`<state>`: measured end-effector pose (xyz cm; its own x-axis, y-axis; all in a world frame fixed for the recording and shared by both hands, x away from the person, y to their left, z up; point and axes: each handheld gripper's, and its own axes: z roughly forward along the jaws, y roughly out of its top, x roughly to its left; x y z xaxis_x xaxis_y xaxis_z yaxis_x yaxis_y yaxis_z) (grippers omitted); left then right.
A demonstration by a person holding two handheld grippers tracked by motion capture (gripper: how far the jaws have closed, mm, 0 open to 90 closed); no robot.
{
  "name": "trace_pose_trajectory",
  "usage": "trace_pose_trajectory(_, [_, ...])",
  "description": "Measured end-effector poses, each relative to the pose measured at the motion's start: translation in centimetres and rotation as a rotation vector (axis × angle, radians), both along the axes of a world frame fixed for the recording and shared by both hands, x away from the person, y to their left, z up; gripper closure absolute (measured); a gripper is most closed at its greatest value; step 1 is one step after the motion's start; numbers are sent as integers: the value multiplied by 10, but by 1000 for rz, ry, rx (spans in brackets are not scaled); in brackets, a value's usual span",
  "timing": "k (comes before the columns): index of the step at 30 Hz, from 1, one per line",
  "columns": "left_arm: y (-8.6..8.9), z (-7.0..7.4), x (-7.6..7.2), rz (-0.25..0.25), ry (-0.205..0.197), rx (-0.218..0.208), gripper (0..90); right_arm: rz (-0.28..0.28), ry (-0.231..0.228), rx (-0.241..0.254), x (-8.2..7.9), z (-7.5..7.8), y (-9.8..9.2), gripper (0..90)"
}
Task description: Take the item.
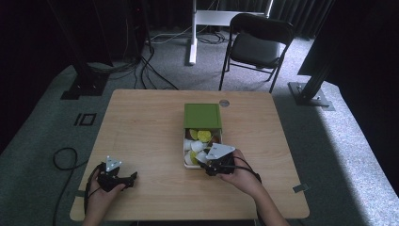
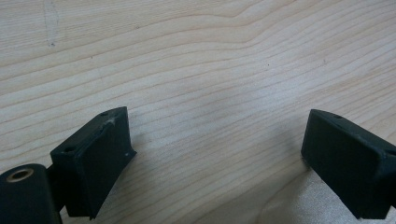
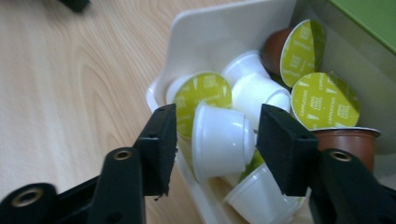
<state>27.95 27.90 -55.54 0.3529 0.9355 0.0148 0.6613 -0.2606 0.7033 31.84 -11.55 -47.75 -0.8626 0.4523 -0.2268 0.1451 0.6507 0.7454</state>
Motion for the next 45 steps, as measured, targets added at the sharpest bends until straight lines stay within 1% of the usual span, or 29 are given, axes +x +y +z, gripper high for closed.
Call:
trace_pose_trajectory(4, [0, 0, 0, 0, 0, 0, 95, -14, 2, -28, 0, -4, 5, 505])
trace_pose_trajectory(7, [0, 0, 0, 0, 0, 0, 95, -34, -8, -53, 1, -5, 8, 507])
trace_pose_trajectory(9, [0, 0, 0, 0, 0, 0, 95, -36, -11, -57, 1, -5, 9, 507])
trace_pose_trajectory(12, [0, 0, 0, 0, 0, 0, 95, -58, -27, -98, 2, -8, 15, 508])
trace_pose_trajectory(15, [0, 0, 0, 0, 0, 0, 95, -62, -31, -109, 2, -8, 16, 508])
trace_pose_trajectory(16, [0, 0, 0, 0, 0, 0, 95, -73, -39, -133, 2, -9, 18, 508])
trace_pose_trajectory(17, [0, 0, 0, 0, 0, 0, 95, -76, -41, -143, 2, -9, 19, 506])
trace_pose_trajectory(19, [0, 0, 0, 0, 0, 0, 95, -87, -39, -160, 2, -10, 21, 506])
trace_pose_trajectory(20, [0, 0, 0, 0, 0, 0, 95, -91, -30, -171, 2, -11, 23, 505])
trace_pose_trajectory(26, [0, 0, 0, 0, 0, 0, 95, -112, -15, -185, 5, -12, 28, 512])
trace_pose_trajectory(29, [0, 0, 0, 0, 0, 0, 95, -128, -14, -203, 8, -14, 30, 512])
trace_pose_trajectory(33, [0, 0, 0, 0, 0, 0, 95, -133, -16, -215, 10, -18, 34, 531])
trace_pose_trajectory(35, [0, 0, 0, 0, 0, 0, 95, -139, -24, -223, 11, -21, 35, 533])
trace_pose_trajectory(37, [0, 0, 0, 0, 0, 0, 95, -129, -33, -233, 11, -20, 35, 551])
trace_pose_trajectory(39, [0, 0, 0, 0, 0, 0, 95, -131, -26, -214, 10, -18, 34, 555])
trace_pose_trajectory(40, [0, 0, 0, 0, 0, 0, 95, -131, -18, -188, 10, -17, 33, 556])
trace_pose_trajectory(42, [0, 0, 0, 0, 0, 0, 95, -135, -8, -164, 9, -15, 32, 556])
trace_pose_trajectory(44, [0, 0, 0, 0, 0, -1, 95, -138, 11, -125, 10, -12, 30, 556])
trace_pose_trajectory(45, [0, 0, 0, 1, -1, -1, 95, -139, 14, -116, 10, -11, 29, 556])
